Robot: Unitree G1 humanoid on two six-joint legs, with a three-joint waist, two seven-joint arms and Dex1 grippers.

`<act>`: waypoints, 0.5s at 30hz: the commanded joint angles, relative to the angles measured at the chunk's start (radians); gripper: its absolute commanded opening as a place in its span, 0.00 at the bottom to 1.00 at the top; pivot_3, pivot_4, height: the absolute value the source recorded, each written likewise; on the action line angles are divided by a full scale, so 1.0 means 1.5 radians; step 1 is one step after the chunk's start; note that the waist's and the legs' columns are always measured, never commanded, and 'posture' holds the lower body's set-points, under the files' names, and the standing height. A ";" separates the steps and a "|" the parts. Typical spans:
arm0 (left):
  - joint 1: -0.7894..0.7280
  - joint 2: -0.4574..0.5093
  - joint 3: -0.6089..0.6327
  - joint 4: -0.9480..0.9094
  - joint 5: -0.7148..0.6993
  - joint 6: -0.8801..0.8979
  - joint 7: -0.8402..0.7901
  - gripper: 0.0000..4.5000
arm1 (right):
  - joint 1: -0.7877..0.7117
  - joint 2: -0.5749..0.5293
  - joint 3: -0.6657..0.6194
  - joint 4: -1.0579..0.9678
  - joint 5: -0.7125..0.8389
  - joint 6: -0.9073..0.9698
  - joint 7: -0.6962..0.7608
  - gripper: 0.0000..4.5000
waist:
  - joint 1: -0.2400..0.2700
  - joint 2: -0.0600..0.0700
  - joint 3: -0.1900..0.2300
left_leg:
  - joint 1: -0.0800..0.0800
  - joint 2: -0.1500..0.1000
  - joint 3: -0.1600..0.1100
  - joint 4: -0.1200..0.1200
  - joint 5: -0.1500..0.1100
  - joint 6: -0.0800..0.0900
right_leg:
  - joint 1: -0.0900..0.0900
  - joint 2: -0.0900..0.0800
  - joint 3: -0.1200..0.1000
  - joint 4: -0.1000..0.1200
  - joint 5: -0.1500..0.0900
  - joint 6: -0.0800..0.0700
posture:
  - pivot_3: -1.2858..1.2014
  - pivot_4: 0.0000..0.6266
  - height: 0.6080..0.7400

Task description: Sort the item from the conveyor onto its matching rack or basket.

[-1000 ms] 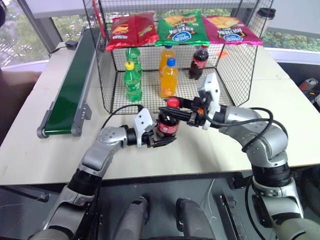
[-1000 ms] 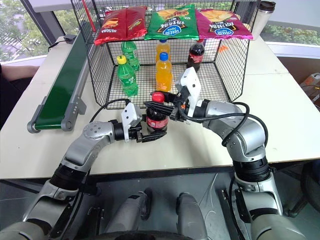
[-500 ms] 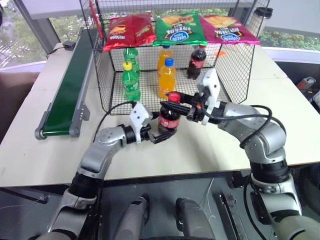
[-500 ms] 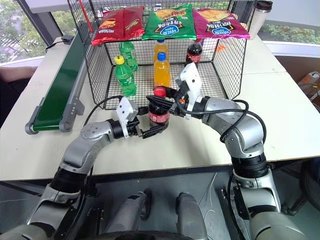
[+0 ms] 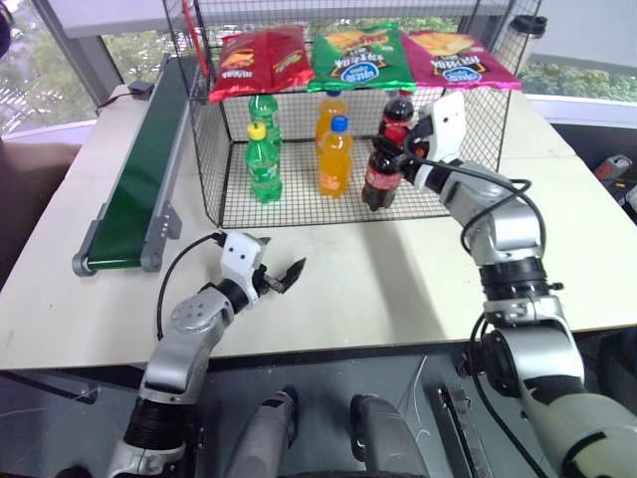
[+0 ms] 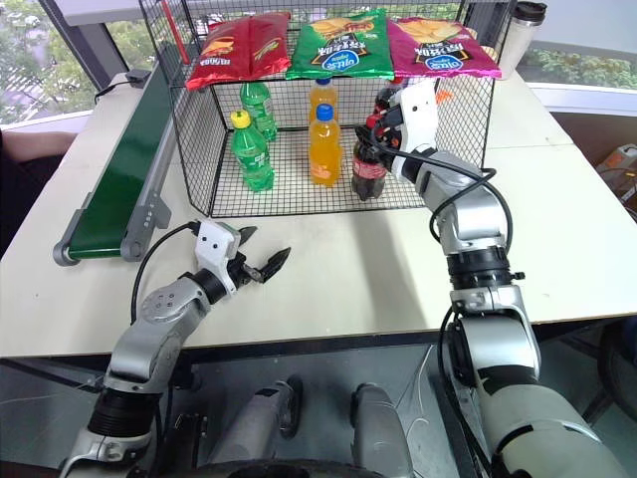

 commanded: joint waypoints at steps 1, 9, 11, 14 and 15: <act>-0.003 -0.004 0.006 -0.023 0.019 -0.021 0.027 0.99 | -0.063 0.000 -0.035 0.064 -0.015 -0.091 -0.013 0.26 | 0.000 0.000 0.000 | 0.000 0.000 0.000 0.000 0.000 0.000 | 0.000 0.000 0.000 0.000 0.000 0.000 | 0.52 0.24 0.98; -0.009 -0.004 0.007 -0.018 0.021 -0.026 0.034 0.99 | -0.120 -0.003 -0.048 0.226 -0.046 -0.199 -0.017 0.26 | -0.002 0.000 0.000 | 0.000 0.000 0.000 0.000 0.000 0.000 | 0.000 0.001 0.000 0.000 0.000 0.000 | 0.52 0.24 0.98; -0.009 -0.004 0.008 -0.016 0.021 -0.026 0.034 0.99 | -0.127 -0.003 -0.054 0.252 -0.047 -0.213 -0.016 0.26 | -0.002 0.000 0.000 | 0.000 0.000 0.000 0.000 0.000 0.000 | 0.000 0.001 0.000 0.001 0.000 0.000 | 0.52 0.24 0.98; -0.013 -0.004 0.007 -0.016 0.022 -0.024 0.035 1.00 | -0.134 -0.002 -0.061 0.278 -0.048 -0.224 -0.014 0.48 | -0.002 0.000 0.000 | 0.000 0.000 0.000 0.000 0.000 0.000 | 0.000 0.001 0.000 0.001 0.000 0.000 | 0.52 0.24 0.98; -0.015 -0.004 0.007 -0.016 0.022 -0.024 0.036 1.00 | -0.135 -0.002 -0.062 0.284 -0.049 -0.228 -0.014 0.56 | -0.002 0.000 0.000 | 0.000 0.000 0.000 0.000 0.000 0.000 | 0.000 0.001 0.000 0.001 0.000 0.000 | 0.52 0.24 0.98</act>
